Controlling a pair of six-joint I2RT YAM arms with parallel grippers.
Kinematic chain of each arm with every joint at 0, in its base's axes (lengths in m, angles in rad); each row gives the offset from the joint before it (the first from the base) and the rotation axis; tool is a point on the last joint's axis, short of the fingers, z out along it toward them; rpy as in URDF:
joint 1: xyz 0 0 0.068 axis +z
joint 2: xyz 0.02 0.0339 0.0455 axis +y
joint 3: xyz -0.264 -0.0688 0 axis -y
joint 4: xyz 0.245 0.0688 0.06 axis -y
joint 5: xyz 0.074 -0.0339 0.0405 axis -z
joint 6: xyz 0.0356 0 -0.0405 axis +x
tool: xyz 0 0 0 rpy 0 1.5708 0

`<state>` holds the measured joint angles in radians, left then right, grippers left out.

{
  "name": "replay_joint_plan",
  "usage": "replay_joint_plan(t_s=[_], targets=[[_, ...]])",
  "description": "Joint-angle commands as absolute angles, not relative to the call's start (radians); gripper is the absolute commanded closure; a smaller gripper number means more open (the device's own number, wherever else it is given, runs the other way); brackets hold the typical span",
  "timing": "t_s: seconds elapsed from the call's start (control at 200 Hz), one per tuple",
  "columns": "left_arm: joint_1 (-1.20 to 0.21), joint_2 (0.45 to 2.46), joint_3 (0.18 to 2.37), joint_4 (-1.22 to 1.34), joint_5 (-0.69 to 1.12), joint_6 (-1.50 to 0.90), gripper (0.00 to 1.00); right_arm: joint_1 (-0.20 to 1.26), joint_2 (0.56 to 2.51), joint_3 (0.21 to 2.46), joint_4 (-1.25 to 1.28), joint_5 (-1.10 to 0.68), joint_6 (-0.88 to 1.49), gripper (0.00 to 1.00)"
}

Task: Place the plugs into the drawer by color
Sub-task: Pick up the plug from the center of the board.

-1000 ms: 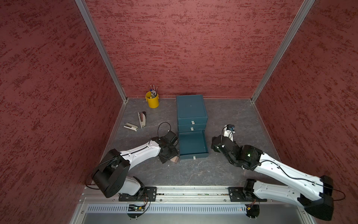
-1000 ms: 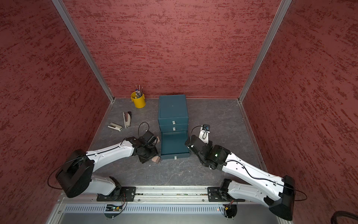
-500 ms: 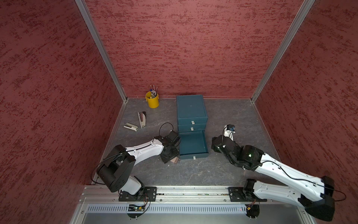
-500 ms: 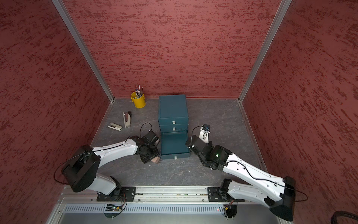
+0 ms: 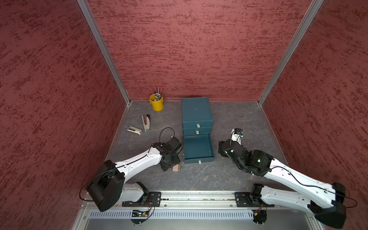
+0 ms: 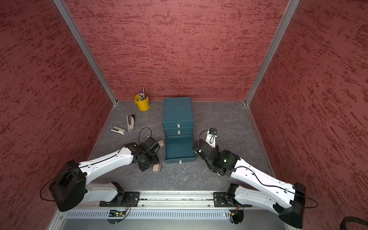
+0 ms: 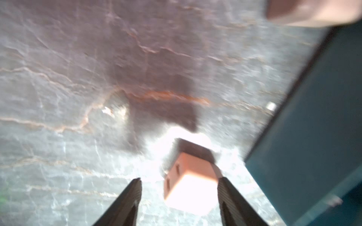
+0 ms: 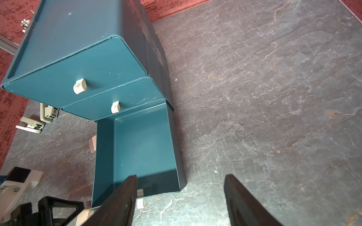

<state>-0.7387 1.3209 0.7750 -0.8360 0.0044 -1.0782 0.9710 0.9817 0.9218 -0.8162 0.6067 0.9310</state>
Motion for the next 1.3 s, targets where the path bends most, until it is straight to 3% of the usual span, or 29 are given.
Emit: replay_joint_plan(t_s=[0.0,0.255,0.421,0.696,1.032,1.297], targets=[[-0.808,1.350,0.861,-0.895,-0.069,-1.004,0.30,0.963,0.976,0.916,-0.822,0.619,0.920,0.26],[-0.883,1.447,0.872,-0.934,-0.137,-0.991,0.23,0.963,0.959,0.911,-0.834,0.619,0.929,0.26],[-0.883,1.454,0.859,-0.939,-0.168,-0.997,0.25,0.964,0.957,0.917,-0.848,0.621,0.931,0.26],[-0.880,1.485,0.798,-0.809,-0.050,-0.986,0.29,0.963,0.956,0.921,-0.841,0.624,0.929,0.26],[-0.804,1.471,0.761,-0.813,-0.039,-0.990,0.43,0.963,0.951,0.911,-0.835,0.618,0.933,0.29],[-0.799,1.430,0.786,-0.873,-0.050,-0.987,0.64,0.963,0.950,0.910,-0.828,0.621,0.934,0.30]])
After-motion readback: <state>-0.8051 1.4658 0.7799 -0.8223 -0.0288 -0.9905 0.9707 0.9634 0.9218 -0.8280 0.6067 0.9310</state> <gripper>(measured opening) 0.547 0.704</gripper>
